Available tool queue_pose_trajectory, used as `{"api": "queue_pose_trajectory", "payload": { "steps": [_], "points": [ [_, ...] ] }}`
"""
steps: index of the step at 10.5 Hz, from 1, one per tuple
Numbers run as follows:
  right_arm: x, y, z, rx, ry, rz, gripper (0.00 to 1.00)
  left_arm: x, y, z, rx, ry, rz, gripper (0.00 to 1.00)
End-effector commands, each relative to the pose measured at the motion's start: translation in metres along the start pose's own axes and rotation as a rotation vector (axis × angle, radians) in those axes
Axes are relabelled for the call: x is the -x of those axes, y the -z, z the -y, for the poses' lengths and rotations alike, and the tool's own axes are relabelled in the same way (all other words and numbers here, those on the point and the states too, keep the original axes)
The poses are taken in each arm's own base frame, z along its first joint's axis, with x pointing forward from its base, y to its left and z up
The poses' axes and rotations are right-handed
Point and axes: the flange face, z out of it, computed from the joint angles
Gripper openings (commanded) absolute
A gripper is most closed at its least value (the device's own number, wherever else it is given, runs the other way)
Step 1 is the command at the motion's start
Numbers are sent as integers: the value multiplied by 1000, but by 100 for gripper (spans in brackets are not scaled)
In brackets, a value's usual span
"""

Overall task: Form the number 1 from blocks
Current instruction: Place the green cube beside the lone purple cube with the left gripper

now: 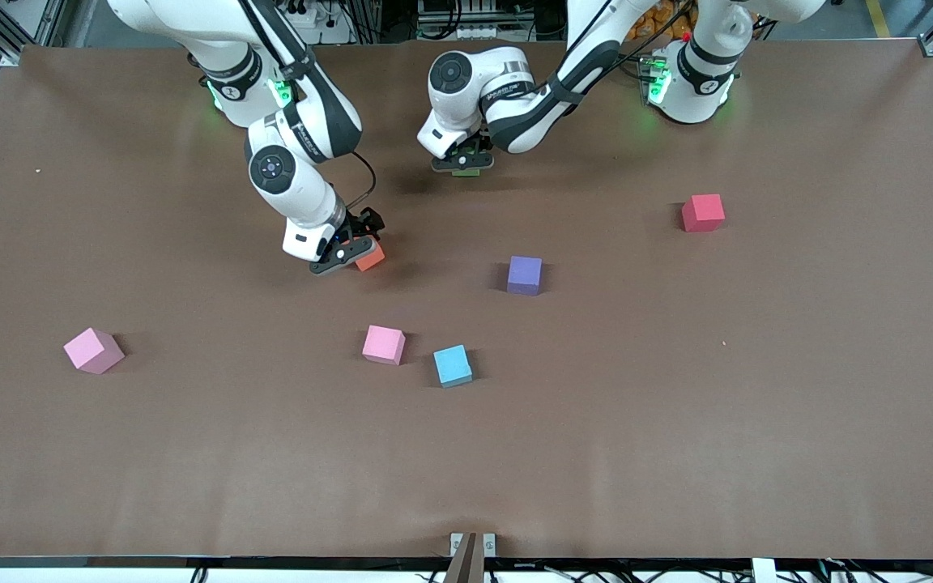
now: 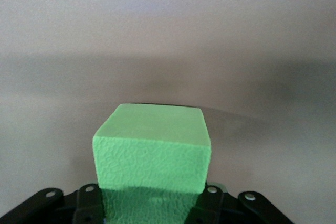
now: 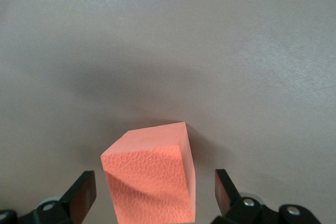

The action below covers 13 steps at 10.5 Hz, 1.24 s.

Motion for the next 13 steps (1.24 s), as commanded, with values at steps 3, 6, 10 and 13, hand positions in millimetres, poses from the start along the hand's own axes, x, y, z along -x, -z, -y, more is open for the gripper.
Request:
{"api": "queue_pose_trajectory", "payload": {
  "steps": [3,6,10,13],
  "points": [
    [3,-13,9,-2,14,-2,100,10,-3,-2,6,30,-6,0],
    [4,-17,8,1,16,2,100,20,-6,-4,0,29,-5,0],
    [5,-18,0,3,1,3,71,25,-16,-5,-13,24,10,75],
    [4,-16,-6,3,-11,-2,60,22,-9,-7,-8,20,-4,100]
  ]
}}
